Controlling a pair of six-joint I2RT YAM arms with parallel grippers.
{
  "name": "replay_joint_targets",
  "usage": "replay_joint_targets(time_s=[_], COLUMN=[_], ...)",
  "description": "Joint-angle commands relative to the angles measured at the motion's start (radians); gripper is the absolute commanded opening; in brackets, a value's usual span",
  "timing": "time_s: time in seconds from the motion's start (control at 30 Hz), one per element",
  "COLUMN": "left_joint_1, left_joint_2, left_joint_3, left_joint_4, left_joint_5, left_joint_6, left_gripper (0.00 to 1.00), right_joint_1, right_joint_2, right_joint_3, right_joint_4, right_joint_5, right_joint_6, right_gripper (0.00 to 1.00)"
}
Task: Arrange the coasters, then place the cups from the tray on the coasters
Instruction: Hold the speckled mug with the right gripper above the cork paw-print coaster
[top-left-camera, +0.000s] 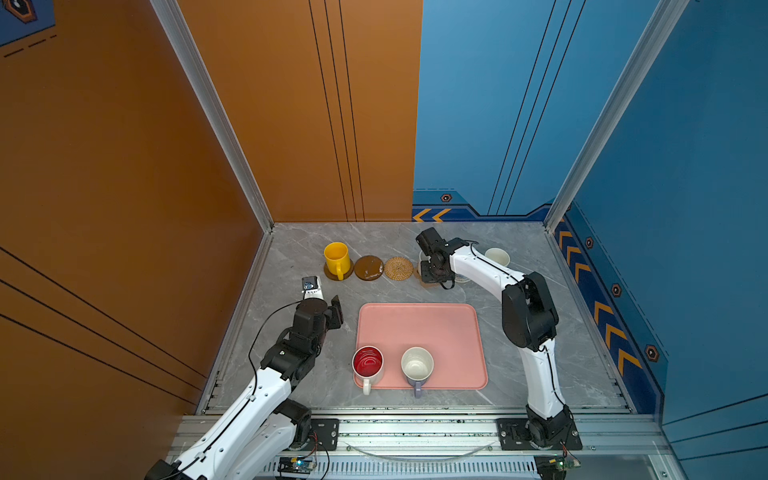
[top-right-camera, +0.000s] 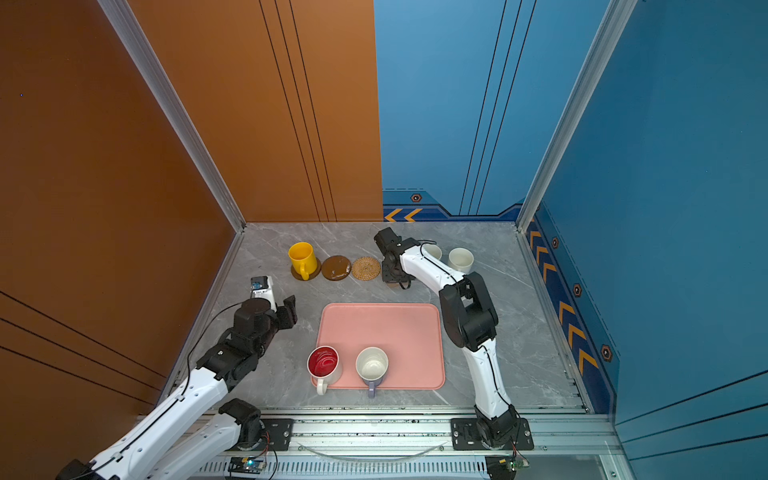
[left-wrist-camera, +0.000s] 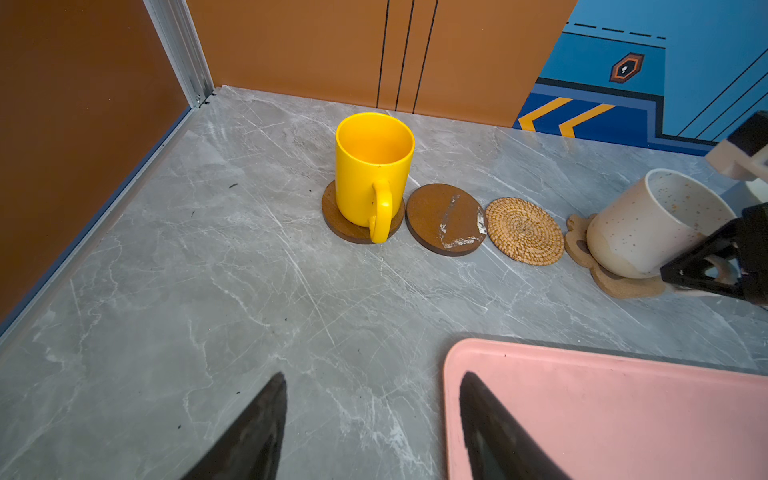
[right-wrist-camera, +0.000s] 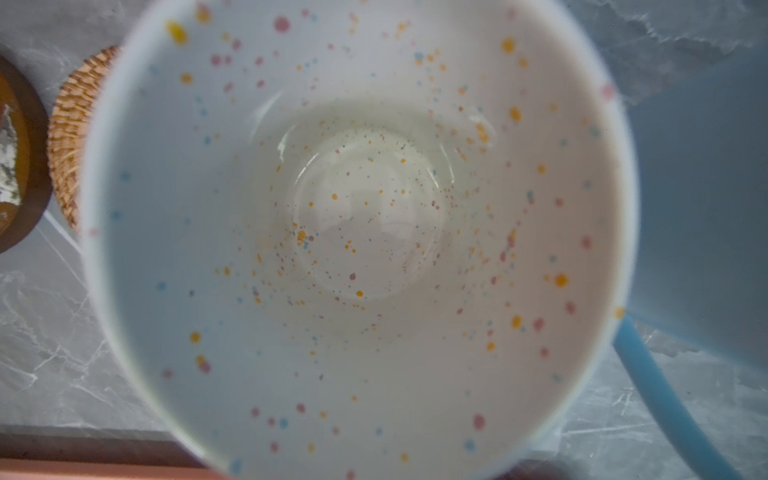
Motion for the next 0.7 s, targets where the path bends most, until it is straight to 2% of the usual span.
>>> replay_joint_targets(time_s=[0.0, 0.3, 0.4, 0.67], left_joint_1=[0.012, 0.013, 0.013, 0.013], left_joint_2=[-0.003, -0.003, -0.006, -0.008], left_joint_3=[-0.005, -0.004, -0.005, -0.004], left_joint_4=[0.006, 0.004, 0.003, 0.0], left_joint_5=[0.012, 0.012, 0.012, 0.012], left_joint_6=[-0.007, -0.007, -0.007, -0.008], left_gripper=[0.67, 0.66, 0.67, 0.67], right_joint_1=[-0.009, -0.017, -0.017, -0.017], right_joint_2=[-0.007, -0.002, -0.002, -0.004], right_joint_3=[0.042, 0.043, 0.042, 0.041], right_joint_4=[0.011, 0.007, 0.006, 0.003], right_joint_5=[0.04, 0.02, 0.017, 0.012], right_joint_6=[-0.013, -0.004, -0.002, -0.001], right_gripper=[0.0, 0.0, 0.09, 0.17])
